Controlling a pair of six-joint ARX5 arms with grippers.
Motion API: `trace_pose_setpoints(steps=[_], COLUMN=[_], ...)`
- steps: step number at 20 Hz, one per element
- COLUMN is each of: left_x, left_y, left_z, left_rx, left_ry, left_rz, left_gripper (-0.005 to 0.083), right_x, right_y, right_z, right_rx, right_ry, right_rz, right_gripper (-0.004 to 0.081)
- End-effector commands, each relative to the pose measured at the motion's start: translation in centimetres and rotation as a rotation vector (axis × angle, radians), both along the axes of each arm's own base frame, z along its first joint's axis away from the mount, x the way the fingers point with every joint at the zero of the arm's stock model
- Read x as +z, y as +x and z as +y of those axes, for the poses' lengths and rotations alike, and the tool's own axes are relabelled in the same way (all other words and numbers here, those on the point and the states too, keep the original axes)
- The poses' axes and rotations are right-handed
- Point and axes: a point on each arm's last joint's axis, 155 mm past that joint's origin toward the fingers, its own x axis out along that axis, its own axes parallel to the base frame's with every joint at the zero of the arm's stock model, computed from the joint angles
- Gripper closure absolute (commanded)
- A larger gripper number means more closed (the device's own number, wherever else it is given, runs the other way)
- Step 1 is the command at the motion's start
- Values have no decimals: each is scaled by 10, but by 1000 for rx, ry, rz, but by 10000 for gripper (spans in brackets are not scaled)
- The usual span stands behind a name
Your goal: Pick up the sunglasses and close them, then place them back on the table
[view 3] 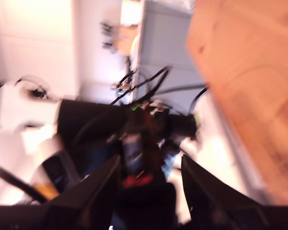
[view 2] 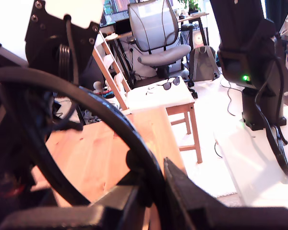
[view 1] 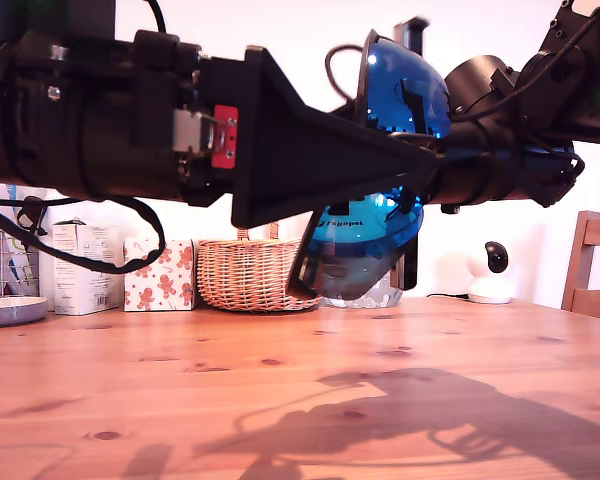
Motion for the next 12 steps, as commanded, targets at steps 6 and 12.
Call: trace_pose_setpoints(steps=[6,12], left_x=[-7,-7], left_y=[15,19], left_z=[9,11], left_rx=[48,59], left_ry=[18,22], left_rz=[17,3], left_gripper=[792,792], right_x=[6,5], right_y=[-8,-2], right_z=[-2,-2], right_rx=[55,33], right_ry=[36,31], right_rz=[9,-9], right_gripper=[412,412])
